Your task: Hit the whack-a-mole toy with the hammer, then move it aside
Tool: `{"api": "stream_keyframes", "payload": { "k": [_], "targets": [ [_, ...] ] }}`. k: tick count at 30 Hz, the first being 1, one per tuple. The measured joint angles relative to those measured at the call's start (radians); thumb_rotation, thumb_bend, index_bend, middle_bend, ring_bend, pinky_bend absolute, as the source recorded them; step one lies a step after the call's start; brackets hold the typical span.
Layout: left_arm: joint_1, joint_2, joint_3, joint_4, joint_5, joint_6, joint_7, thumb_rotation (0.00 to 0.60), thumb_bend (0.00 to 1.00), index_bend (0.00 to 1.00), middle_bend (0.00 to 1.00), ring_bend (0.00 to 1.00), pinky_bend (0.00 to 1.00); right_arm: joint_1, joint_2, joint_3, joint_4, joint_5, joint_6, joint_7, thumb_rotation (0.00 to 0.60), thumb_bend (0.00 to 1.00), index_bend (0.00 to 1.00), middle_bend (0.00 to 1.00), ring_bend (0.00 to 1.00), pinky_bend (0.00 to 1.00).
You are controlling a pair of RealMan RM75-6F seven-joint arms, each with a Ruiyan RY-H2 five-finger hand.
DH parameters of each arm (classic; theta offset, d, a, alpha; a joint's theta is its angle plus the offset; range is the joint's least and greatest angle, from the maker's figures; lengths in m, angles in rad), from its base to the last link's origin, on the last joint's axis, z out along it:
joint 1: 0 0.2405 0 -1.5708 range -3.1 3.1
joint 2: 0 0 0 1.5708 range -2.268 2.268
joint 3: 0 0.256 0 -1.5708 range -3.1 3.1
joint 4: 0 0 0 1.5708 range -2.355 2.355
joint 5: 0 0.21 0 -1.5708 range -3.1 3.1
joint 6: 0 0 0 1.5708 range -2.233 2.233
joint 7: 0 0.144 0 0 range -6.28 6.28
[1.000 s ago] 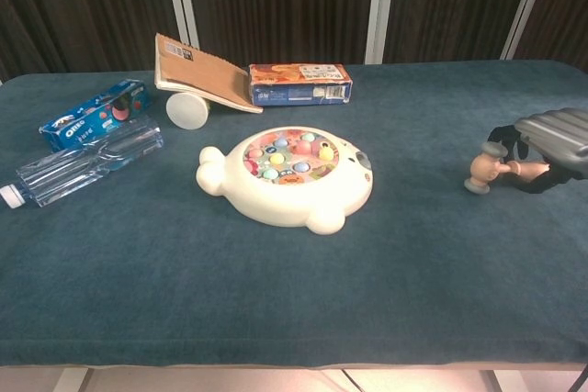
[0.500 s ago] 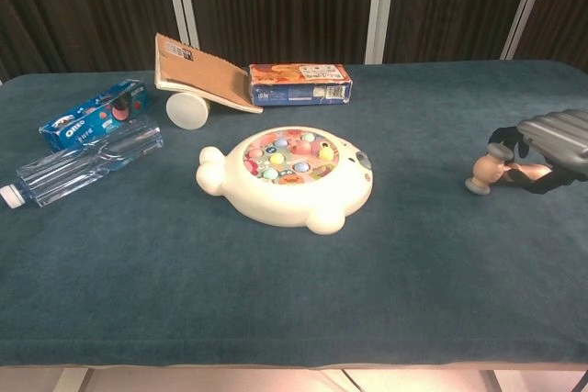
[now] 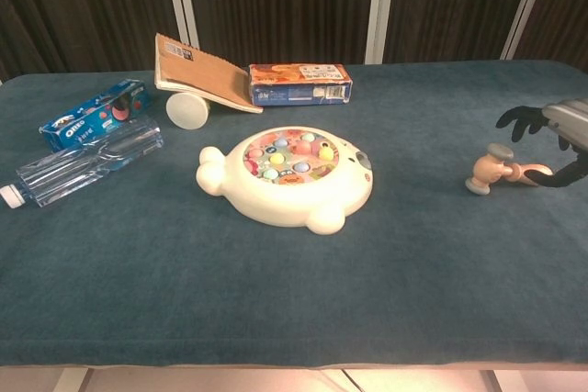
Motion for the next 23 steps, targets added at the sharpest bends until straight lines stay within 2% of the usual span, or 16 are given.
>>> {"api": "stream_keyframes", "payload": {
  "k": [6, 12, 17, 23],
  "targets": [
    [0.003, -0.007, -0.003, 0.002, -0.005, 0.006, 0.009, 0.6, 0.15, 0.0, 0.0, 0.0, 0.13, -0.096, 0.113, -0.025, -0.188, -0.036, 0.163, 0.015, 0.6, 0.23, 0.09, 0.11, 0.04, 0.23],
    [-0.004, -0.023, -0.009, -0.008, -0.034, -0.025, 0.072, 0.6, 0.12, 0.0, 0.0, 0.0, 0.13, -0.298, 0.267, -0.12, -0.424, -0.095, 0.406, -0.035, 0.6, 0.23, 0.01, 0.0, 0.0, 0.09],
    [-0.014, -0.035, -0.007, -0.02, -0.047, -0.059, 0.13, 0.6, 0.12, 0.0, 0.0, 0.0, 0.13, -0.426, 0.386, -0.205, -0.58, -0.123, 0.493, -0.08, 0.6, 0.23, 0.01, 0.0, 0.0, 0.08],
    [-0.021, -0.056, 0.005, -0.021, -0.021, -0.065, 0.162, 0.6, 0.09, 0.0, 0.0, 0.0, 0.13, -0.454, 0.443, -0.218, -0.62, -0.136, 0.49, -0.049, 0.6, 0.23, 0.0, 0.0, 0.0, 0.08]
  ]
}}
